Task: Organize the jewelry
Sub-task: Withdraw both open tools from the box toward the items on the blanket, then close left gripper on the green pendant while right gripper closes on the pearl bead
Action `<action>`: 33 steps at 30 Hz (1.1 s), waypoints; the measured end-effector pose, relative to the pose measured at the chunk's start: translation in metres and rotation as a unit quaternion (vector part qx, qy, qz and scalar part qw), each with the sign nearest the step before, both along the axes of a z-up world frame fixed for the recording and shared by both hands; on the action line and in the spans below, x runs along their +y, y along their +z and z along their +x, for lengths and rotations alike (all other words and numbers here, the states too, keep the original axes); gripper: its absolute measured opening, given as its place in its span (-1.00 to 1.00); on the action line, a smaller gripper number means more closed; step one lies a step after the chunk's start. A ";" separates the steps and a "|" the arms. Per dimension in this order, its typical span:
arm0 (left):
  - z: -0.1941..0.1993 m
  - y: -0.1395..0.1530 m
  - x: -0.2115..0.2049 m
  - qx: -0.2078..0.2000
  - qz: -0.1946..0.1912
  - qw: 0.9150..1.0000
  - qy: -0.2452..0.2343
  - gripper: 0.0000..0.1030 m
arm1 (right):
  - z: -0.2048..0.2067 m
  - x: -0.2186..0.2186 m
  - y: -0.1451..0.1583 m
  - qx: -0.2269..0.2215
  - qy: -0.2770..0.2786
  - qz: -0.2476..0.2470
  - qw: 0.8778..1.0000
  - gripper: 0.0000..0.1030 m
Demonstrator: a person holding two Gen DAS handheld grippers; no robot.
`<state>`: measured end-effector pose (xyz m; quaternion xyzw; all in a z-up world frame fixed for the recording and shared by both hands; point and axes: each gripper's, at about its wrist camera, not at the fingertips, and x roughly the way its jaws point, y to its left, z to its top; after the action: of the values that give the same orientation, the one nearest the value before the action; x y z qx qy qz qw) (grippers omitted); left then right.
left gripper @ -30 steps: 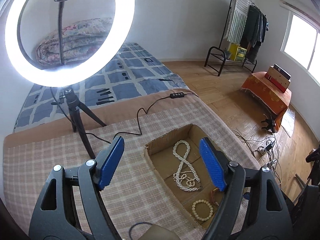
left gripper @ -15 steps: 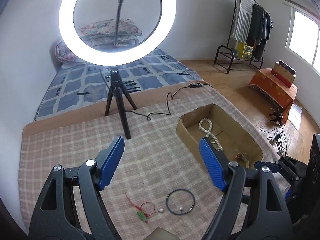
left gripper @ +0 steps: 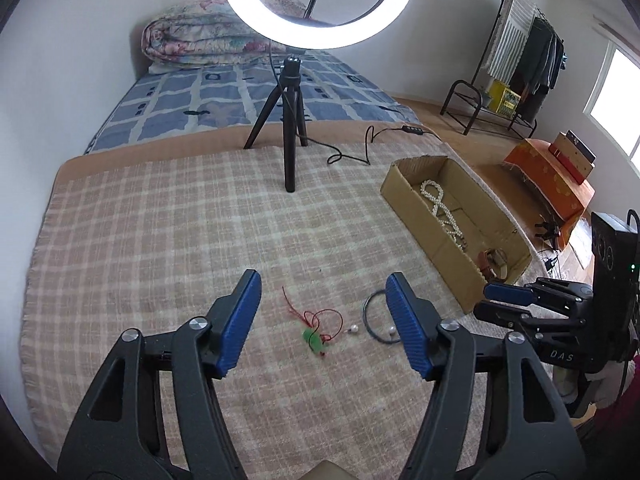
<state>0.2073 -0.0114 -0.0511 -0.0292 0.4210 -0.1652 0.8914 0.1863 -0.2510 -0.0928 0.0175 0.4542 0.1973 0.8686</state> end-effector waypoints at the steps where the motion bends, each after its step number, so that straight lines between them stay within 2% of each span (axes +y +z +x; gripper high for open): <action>1: 0.000 -0.004 0.002 0.004 -0.002 1.000 0.002 0.19 | 0.001 0.001 -0.002 0.005 -0.002 0.006 1.000 -0.31; 8: 0.003 -0.031 0.011 0.044 -0.020 0.999 0.001 0.14 | 0.003 0.022 -0.017 0.018 0.017 -0.006 1.000 -0.40; 11: 0.005 -0.046 0.013 0.069 -0.026 0.997 0.002 0.05 | 0.005 0.033 -0.027 0.021 0.031 -0.025 0.999 -0.42; 20: 0.008 -0.075 0.017 0.109 -0.024 0.994 -0.002 0.05 | 0.010 0.060 -0.061 0.017 0.088 -0.109 0.990 -0.57; 27: 0.017 -0.093 0.015 0.134 -0.031 0.990 -0.005 0.05 | 0.019 0.065 -0.077 0.037 0.094 -0.105 0.989 -0.64; 33: 0.022 -0.108 0.007 0.153 -0.031 0.988 -0.016 0.05 | 0.025 0.062 -0.080 0.044 0.071 -0.098 0.992 -0.64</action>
<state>0.2293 -0.0042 -0.1591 -0.0747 0.5475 -0.1860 0.8125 0.2118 -0.1890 -0.1726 -0.0916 0.5097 0.2120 0.8288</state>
